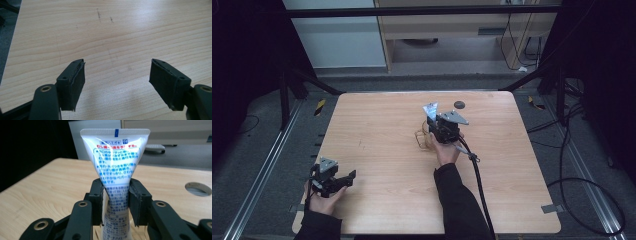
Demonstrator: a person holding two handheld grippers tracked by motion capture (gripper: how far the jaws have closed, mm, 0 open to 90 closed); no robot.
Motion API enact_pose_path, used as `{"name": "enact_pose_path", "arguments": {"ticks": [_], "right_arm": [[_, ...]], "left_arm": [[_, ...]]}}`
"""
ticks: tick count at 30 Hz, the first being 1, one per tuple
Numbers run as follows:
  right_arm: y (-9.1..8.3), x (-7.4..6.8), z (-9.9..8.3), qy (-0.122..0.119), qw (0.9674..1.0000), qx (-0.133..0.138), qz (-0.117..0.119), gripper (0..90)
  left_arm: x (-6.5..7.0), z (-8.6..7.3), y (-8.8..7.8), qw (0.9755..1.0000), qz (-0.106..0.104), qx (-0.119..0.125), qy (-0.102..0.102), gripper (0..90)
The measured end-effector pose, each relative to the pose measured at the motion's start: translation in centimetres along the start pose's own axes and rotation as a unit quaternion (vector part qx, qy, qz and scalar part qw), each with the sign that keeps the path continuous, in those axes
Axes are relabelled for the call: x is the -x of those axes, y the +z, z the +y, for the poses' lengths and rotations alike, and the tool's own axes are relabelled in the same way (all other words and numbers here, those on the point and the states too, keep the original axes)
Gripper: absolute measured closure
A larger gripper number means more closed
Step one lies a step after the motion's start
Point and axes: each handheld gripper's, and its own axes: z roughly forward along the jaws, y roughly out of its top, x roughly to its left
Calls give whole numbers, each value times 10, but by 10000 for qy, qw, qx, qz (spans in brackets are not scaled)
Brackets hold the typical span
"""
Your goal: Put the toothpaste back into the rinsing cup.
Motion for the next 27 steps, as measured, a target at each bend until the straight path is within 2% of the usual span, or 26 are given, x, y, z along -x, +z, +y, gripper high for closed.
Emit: {"name": "enact_pose_path", "arguments": {"ticks": [4,8,13,16,20,23,27], "right_arm": [[0,2,-13,-100,9996,-243,-57,642],[-4,4,-16,-96,9998,-189,-17,632],[-10,6,-11,-199,9997,-131,-49,534],[-21,6,-4,-251,9996,64,-58,450],[-38,6,7,-297,9995,54,-70,318],[-55,7,14,-386,9993,28,5,270],[-78,9,20,-380,9991,3,170,244]], "left_arm": [[0,0,0,10000,-1,-2,2,274],[0,0,1,10000,3,-7,2,274],[1,0,0,10000,6,-6,10,274],[1,0,0,10000,4,-10,15,274],[1,0,0,10000,4,-11,25,274],[2,0,0,10000,-2,-16,27,274],[2,0,1,10000,-15,-25,30,274]]}}
